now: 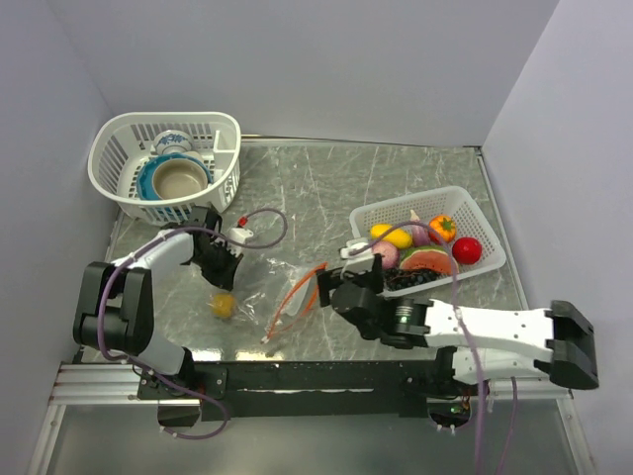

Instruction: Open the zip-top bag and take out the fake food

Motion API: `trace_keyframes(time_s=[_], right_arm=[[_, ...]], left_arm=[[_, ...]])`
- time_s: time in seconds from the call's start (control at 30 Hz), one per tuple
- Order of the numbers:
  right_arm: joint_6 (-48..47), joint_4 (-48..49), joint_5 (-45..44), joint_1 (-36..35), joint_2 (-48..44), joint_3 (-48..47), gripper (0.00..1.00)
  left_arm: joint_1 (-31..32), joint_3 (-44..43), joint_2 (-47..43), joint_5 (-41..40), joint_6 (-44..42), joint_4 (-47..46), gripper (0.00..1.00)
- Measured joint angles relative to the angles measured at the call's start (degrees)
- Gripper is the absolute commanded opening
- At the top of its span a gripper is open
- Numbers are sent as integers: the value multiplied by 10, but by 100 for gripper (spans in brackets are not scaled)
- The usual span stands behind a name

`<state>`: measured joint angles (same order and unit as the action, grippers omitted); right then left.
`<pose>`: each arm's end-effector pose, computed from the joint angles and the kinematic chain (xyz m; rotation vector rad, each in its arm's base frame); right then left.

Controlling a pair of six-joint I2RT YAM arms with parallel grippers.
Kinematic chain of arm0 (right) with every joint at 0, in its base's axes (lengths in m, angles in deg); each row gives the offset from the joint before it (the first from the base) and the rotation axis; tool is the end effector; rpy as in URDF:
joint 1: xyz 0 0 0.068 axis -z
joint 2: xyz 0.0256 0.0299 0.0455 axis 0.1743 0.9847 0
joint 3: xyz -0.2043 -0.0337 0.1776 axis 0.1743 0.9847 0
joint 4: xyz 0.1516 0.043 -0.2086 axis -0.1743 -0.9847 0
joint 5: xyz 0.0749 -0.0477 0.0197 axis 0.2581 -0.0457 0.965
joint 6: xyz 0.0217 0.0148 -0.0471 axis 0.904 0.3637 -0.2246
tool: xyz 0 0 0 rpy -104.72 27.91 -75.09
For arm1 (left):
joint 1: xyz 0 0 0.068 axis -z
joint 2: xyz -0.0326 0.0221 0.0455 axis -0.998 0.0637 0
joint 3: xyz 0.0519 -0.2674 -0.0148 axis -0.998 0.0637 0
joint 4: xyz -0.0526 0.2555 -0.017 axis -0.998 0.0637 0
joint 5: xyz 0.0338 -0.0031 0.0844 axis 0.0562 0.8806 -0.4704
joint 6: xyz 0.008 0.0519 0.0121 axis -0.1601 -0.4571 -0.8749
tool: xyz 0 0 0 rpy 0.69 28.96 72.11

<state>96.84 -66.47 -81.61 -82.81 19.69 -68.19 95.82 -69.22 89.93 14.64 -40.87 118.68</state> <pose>0.0935 0.2087 0.2616 -0.2776 1.9113 0.2115 0.2518 -0.0557 0.1677 0.9720 2.6510 -0.4943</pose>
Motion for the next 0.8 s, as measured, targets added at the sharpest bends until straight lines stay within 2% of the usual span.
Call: trace_keyframes(time_s=[0.2, 0.37, 0.47, 0.67, 0.8], right_arm=[[-8, 46, 19, -16, 96, 0, 100], [2, 66, 27, -17, 121, 2, 100], [9, 77, 31, -17, 124, 8, 100], [16, 84, 40, -17, 128, 12, 100], [16, 89, 49, -18, 138, 12, 100]], left_arm=[[0, -131, -44, 64, 11, 114, 1], [0, -235, -100, 107, 17, 166, 1], [1, -227, -108, 115, 21, 178, 1], [5, -155, -75, 101, 28, 191, 1], [17, -175, -67, 93, 39, 212, 1]])
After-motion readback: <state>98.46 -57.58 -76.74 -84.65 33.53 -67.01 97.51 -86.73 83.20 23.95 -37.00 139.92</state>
